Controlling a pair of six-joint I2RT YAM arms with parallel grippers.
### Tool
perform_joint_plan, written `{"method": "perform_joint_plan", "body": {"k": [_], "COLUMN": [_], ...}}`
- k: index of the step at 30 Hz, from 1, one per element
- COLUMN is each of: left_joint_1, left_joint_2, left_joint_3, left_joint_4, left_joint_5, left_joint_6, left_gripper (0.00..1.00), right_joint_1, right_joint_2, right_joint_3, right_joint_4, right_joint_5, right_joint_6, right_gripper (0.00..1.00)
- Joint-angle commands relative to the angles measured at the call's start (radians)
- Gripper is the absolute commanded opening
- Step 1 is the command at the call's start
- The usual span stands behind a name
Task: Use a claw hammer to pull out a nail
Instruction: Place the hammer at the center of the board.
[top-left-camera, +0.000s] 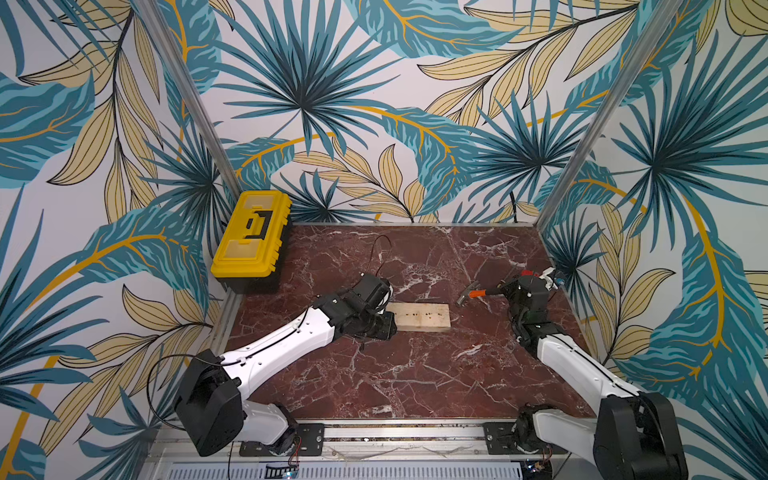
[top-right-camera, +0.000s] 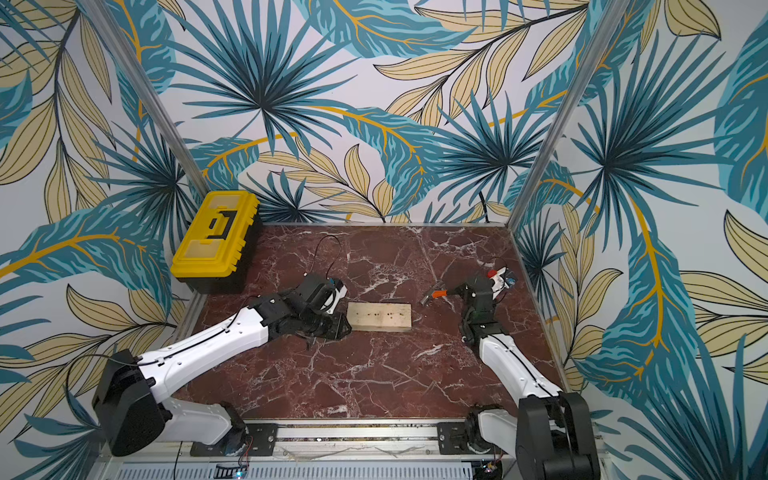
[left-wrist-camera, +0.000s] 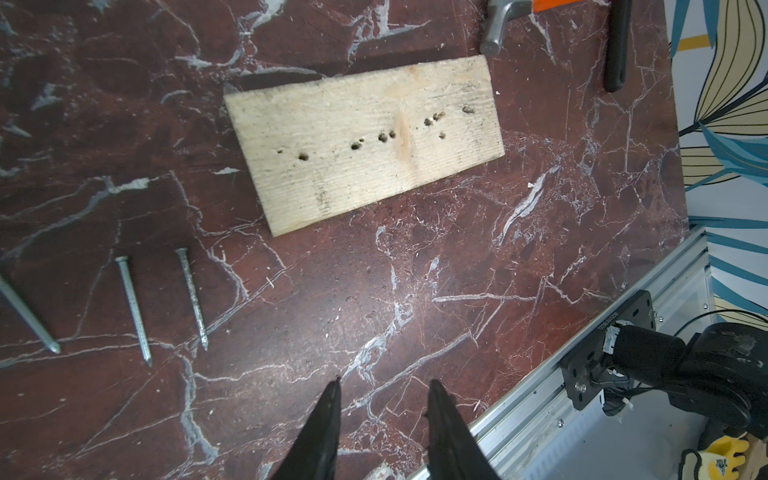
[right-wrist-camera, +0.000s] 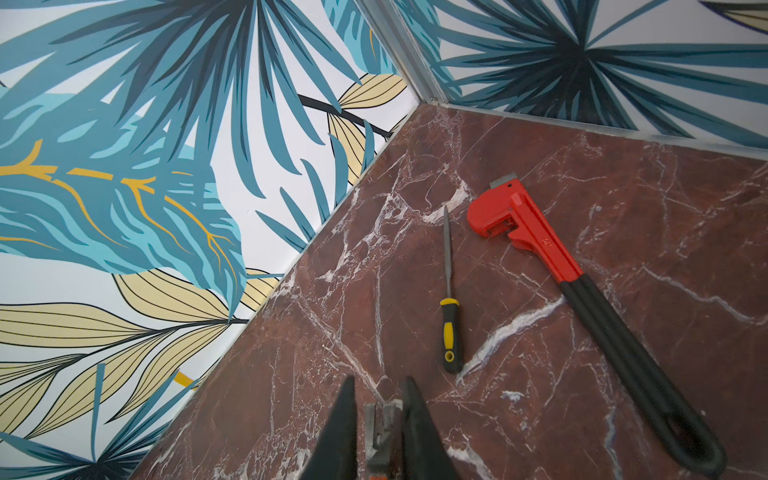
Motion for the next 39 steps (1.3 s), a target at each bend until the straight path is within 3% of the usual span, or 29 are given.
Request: {"method": "perform_joint_plan", "body": {"k": [1, 6, 16, 28, 39], "left_joint_1": [-0.005, -0.006, -0.011, -0.013, -0.016], "left_joint_2": [0.019, 0.045, 0.070, 0.077, 0.066], "left_joint_3": [0.033, 0.057, 0.073, 0.078, 0.066], "left_joint_4": [0.023, 0.024, 0.023, 0.023, 0.023], "left_joint_5": [0.011, 0.023, 0.035, 0.038, 0.029], "left_joint_6": [0.009, 0.015, 0.017, 0.014, 0.011], "left_gripper": [0.36, 0.36, 0.36, 0.36, 0.36], "right_joint_1": [-0.004, -0.004, -0.004, -0.004, -0.004], "right_joint_2": [-0.057, -0.115, -0.209, -0.182, -0.184], "right_joint_3": [-0.064, -0.154, -0.341, -0.482, -0.538], "right_joint_4": [0.049, 0.045, 0.072, 0.168, 0.160], "right_joint_5": [0.023, 0.030, 0.050, 0.055, 0.046], "right_joint_6": [0.053, 0.123, 0.280, 0.425, 0.442], "right_gripper": [0.18, 0.35, 0.50, 0.51, 0.53]}}
